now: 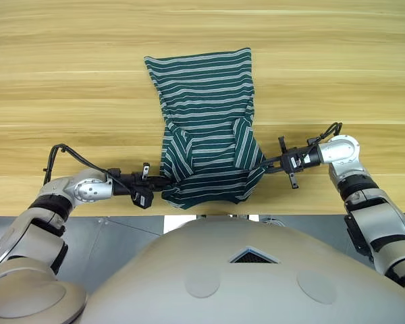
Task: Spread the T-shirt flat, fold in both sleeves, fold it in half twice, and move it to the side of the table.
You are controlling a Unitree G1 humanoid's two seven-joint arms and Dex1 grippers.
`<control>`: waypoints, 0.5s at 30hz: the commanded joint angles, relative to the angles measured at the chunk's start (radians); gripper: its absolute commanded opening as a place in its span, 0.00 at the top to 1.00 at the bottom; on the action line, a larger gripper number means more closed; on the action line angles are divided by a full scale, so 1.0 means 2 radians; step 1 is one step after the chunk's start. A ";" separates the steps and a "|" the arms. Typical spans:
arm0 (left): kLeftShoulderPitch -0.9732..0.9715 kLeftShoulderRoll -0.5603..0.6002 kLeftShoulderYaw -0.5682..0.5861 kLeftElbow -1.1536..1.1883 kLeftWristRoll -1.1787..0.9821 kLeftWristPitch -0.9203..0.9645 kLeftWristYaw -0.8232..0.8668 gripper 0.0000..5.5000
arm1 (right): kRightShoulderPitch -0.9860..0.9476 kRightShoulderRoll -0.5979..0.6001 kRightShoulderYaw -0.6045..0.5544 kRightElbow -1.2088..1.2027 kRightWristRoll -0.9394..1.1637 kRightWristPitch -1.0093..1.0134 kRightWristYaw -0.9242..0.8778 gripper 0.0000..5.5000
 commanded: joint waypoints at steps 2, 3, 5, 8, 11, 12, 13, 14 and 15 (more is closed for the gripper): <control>0.051 0.036 -0.012 -0.053 -0.086 0.009 -0.037 1.00 | 0.043 -0.063 0.032 -0.131 0.115 0.093 0.012 1.00; 0.061 0.045 -0.015 -0.075 -0.122 0.015 -0.045 1.00 | 0.052 -0.082 0.043 -0.163 0.140 0.114 0.012 1.00; 0.079 0.066 -0.017 -0.125 -0.198 0.033 -0.058 1.00 | 0.065 -0.112 0.056 -0.207 0.177 0.148 0.012 1.00; 0.086 0.079 -0.020 -0.177 -0.308 0.073 -0.095 1.00 | 0.066 -0.124 0.067 -0.219 0.190 0.165 0.012 1.00; 0.074 0.068 -0.012 -0.196 -0.417 0.132 -0.162 1.00 | 0.048 -0.119 0.074 -0.218 0.187 0.175 0.012 1.00; 0.065 0.061 -0.002 -0.198 -0.457 0.160 -0.193 1.00 | 0.027 -0.113 0.073 -0.210 0.187 0.184 0.012 1.00; 0.054 0.053 0.007 -0.194 -0.482 0.180 -0.219 1.00 | 0.010 -0.108 0.071 -0.201 0.187 0.190 0.012 1.00; 0.041 0.044 0.018 -0.185 -0.497 0.197 -0.244 1.00 | -0.011 -0.100 0.068 -0.188 0.186 0.198 0.012 1.00; 0.029 0.032 0.028 -0.174 -0.507 0.213 -0.269 1.00 | -0.032 -0.091 0.066 -0.176 0.188 0.209 0.011 1.00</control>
